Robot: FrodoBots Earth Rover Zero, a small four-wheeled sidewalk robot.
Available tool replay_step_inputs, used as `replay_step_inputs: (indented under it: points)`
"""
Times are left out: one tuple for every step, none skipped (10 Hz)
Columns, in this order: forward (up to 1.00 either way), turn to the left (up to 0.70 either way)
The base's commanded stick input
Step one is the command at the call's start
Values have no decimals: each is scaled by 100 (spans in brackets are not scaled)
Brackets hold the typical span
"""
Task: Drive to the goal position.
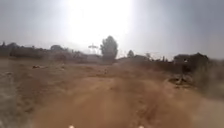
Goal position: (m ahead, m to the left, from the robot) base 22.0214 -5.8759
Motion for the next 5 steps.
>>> replay_step_inputs:
  points:
    - [70,0]
    - [65,0]
    - [55,0]
    - [45,0]
    - [45,0]
